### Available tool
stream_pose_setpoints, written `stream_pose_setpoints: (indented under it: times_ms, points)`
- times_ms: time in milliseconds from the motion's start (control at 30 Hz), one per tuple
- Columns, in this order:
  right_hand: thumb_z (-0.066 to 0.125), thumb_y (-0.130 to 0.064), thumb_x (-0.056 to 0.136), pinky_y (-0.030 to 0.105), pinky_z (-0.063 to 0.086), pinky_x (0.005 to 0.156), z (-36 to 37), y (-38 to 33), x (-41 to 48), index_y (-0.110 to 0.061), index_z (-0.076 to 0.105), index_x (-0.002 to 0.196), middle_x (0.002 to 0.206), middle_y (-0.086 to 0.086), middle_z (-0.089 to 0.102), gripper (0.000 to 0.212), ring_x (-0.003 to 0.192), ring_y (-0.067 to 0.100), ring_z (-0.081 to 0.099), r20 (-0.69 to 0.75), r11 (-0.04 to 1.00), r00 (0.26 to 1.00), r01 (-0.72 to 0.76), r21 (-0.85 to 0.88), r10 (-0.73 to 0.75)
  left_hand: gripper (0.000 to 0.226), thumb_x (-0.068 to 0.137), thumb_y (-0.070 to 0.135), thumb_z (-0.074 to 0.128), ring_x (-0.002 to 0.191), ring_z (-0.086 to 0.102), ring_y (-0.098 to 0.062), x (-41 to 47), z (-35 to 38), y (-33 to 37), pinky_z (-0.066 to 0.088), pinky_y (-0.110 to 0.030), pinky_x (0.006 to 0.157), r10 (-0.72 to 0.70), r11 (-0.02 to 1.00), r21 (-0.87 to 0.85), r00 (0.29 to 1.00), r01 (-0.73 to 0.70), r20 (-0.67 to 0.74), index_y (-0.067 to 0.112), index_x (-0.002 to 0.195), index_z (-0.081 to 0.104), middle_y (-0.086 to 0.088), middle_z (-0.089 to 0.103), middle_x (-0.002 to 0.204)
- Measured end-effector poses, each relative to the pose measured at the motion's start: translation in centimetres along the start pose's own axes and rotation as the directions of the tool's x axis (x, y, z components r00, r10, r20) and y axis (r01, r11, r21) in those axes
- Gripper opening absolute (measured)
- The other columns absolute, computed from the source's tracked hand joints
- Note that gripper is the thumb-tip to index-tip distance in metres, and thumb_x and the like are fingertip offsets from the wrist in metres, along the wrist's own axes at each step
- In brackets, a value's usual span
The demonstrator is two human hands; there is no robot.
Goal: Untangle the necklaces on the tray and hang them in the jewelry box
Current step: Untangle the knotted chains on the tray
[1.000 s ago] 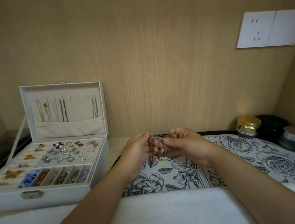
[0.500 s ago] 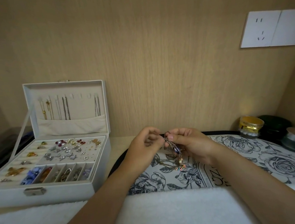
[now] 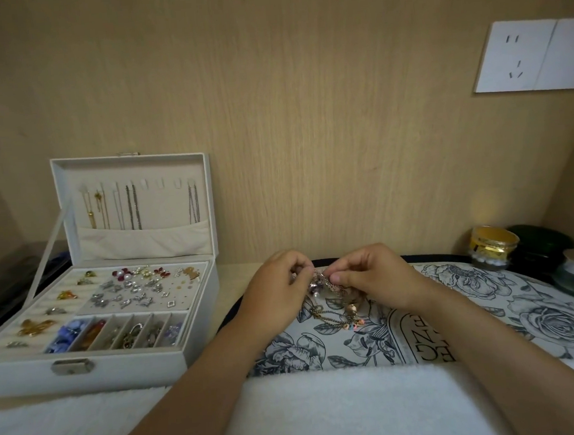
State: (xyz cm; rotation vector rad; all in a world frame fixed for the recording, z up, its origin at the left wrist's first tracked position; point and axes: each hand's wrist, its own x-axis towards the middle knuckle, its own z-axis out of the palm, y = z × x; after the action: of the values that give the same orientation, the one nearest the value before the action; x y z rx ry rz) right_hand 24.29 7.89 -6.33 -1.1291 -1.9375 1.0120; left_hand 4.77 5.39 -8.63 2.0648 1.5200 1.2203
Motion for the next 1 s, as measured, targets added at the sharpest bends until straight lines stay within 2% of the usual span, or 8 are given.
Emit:
stream_pose_setpoints:
  times_ms: [133, 267, 367, 500, 567, 733, 900, 1000]
  points:
    - [0.068, -0.014, 0.094, 0.014, 0.048, 0.059, 0.0, -0.2, 0.1, -0.019, 0.075, 0.093, 0.074, -0.004, 0.075, 0.009, 0.059, -0.002, 0.061, 0.013, 0.997, 1.000, 0.023, -0.079, -0.022, 0.015, 0.100, 0.025, 0.053, 0.073, 0.049, 0.000, 0.0, 0.1, 0.1, 0.037, -0.019, 0.067, -0.127, 0.977, -0.169, 0.991, 0.130, 0.027, 0.022, 0.088, 0.062, 0.012, 0.056, 0.082]
    - [0.063, -0.019, 0.098, 0.008, 0.041, 0.060, 0.2, -0.2, 0.1, -0.023, 0.069, 0.091, 0.069, -0.017, 0.064, 0.010, 0.060, -0.009, 0.056, 0.030, 0.965, 0.996, 0.084, -0.249, -0.079, 0.023, 0.102, 0.029, 0.047, 0.065, 0.047, -0.006, -0.1, 0.4, 0.3, 0.035, -0.027, 0.061, -0.211, 0.960, -0.169, 0.974, 0.222, 0.081, 0.025, 0.081, 0.056, 0.010, 0.052, 0.070]
    - [0.055, -0.023, 0.102, 0.008, 0.039, 0.059, 0.3, -0.2, 0.1, -0.027, 0.063, 0.094, 0.073, -0.016, 0.059, 0.012, 0.062, -0.011, 0.054, 0.026, 0.926, 0.994, 0.106, -0.362, -0.103, 0.026, 0.102, 0.030, 0.046, 0.070, 0.052, -0.008, 0.1, 0.3, 0.4, 0.039, -0.028, 0.064, -0.258, 0.936, -0.224, 0.963, 0.270, 0.084, 0.021, 0.081, 0.058, 0.006, 0.058, 0.074]
    - [0.039, -0.022, 0.107, 0.014, 0.037, 0.060, 0.8, -0.4, 0.0, -0.020, 0.056, 0.091, 0.069, -0.012, 0.050, 0.024, 0.059, -0.002, 0.046, 0.030, 0.917, 0.991, 0.135, -0.375, -0.134, 0.036, 0.102, 0.031, 0.045, 0.074, 0.060, -0.010, 0.0, 0.5, 0.7, 0.045, -0.030, 0.074, -0.303, 0.879, -0.341, 0.943, 0.332, 0.138, 0.007, 0.086, 0.066, -0.004, 0.068, 0.081]
    - [0.037, -0.025, 0.108, 0.023, 0.039, 0.064, 1.0, -0.4, 0.0, -0.016, 0.054, 0.088, 0.071, -0.005, 0.052, 0.028, 0.061, 0.002, 0.044, 0.041, 0.913, 0.989, 0.145, -0.382, -0.140, 0.039, 0.102, 0.032, 0.046, 0.071, 0.064, -0.010, 0.0, 0.7, 0.7, 0.048, -0.031, 0.076, -0.279, 0.890, -0.330, 0.949, 0.314, 0.148, 0.003, 0.085, 0.067, -0.004, 0.070, 0.079]
    - [0.049, -0.040, 0.102, 0.028, 0.038, 0.060, 0.7, -0.5, 0.1, -0.016, 0.054, 0.076, 0.065, -0.006, 0.045, 0.036, 0.059, 0.007, 0.041, 0.037, 0.943, 0.993, 0.122, -0.311, -0.116, 0.016, 0.098, 0.026, 0.060, 0.080, 0.069, -0.008, -0.1, 0.6, 0.4, 0.051, -0.016, 0.077, -0.241, 0.878, -0.395, 0.963, 0.270, 0.120, 0.017, 0.091, 0.072, 0.001, 0.075, 0.083]
    - [0.064, -0.040, 0.094, 0.027, 0.040, 0.059, 0.4, -0.5, 0.1, -0.016, 0.065, 0.074, 0.060, -0.007, 0.051, 0.032, 0.057, 0.010, 0.044, 0.065, 0.973, 0.995, 0.087, -0.214, -0.075, 0.020, 0.100, 0.029, 0.056, 0.093, 0.072, -0.029, 0.0, 0.5, 0.8, 0.055, -0.047, 0.095, -0.336, 0.755, -0.530, 0.922, 0.386, 0.193, 0.017, 0.090, 0.069, -0.006, 0.075, 0.089]
    - [0.074, -0.030, 0.089, 0.026, 0.053, 0.071, 0.1, -0.8, 0.1, -0.022, 0.073, 0.079, 0.073, -0.009, 0.071, 0.014, 0.068, 0.006, 0.063, 0.117, 0.961, 0.991, 0.093, -0.259, -0.064, 0.025, 0.102, 0.034, 0.051, 0.074, 0.070, -0.024, 0.1, 0.7, 0.7, 0.053, -0.052, 0.096, -0.385, 0.724, -0.543, 0.903, 0.425, 0.193, 0.017, 0.090, 0.065, -0.005, 0.071, 0.079]
